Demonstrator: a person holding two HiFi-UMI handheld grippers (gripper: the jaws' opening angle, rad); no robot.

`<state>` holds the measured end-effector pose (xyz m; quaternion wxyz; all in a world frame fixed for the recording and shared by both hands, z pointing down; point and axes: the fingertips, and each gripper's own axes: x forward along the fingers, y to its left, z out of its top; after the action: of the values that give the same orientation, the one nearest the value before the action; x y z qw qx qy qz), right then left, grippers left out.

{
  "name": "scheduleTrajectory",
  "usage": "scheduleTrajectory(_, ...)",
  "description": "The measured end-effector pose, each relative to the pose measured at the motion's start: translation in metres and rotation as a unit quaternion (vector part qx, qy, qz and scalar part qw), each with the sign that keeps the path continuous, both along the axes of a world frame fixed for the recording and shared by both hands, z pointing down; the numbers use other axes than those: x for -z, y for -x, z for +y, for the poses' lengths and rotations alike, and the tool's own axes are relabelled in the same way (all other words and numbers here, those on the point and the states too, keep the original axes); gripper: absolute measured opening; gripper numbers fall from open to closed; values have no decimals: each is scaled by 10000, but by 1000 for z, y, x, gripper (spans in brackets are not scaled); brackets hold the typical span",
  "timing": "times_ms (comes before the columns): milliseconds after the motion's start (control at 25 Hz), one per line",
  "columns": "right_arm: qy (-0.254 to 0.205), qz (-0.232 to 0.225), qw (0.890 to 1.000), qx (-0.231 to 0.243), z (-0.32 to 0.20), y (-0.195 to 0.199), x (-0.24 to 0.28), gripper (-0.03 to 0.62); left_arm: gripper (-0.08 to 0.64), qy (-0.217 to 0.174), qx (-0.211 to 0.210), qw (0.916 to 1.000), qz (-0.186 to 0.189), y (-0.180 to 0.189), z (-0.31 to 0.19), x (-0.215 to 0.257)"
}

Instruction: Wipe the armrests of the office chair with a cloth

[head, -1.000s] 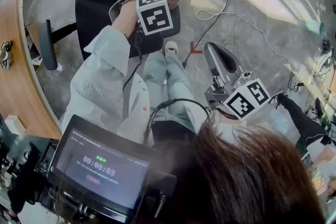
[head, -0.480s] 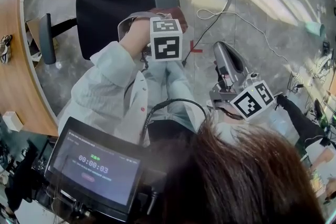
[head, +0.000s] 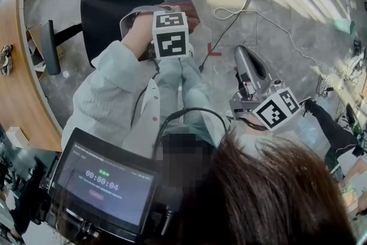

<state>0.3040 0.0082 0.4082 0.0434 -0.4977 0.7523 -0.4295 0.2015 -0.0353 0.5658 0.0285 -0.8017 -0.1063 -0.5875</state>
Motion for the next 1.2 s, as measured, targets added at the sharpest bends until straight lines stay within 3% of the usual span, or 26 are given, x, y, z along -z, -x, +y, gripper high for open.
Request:
scheduleTrajectory(320, 84, 24, 9999, -83, -8, -5, -5, 2, 25, -552, 487, 9973, -22, 11, -83, -10)
scheduleTrajectory(600, 193, 33, 9997, -134, -18, -8, -11, 2, 26, -1084, 594, 9922, -179, 14, -148, -19)
scheduleTrajectory(800, 248, -23, 9996, -155, -15, -10, -15, 2, 25, -1566, 811, 9839, -282, 9, -183, -24)
scheduleTrajectory(1200, 221, -110, 9996, -138, -14, -3, -6, 2, 25, -1597, 457, 9848, -511, 10, -146, -21)
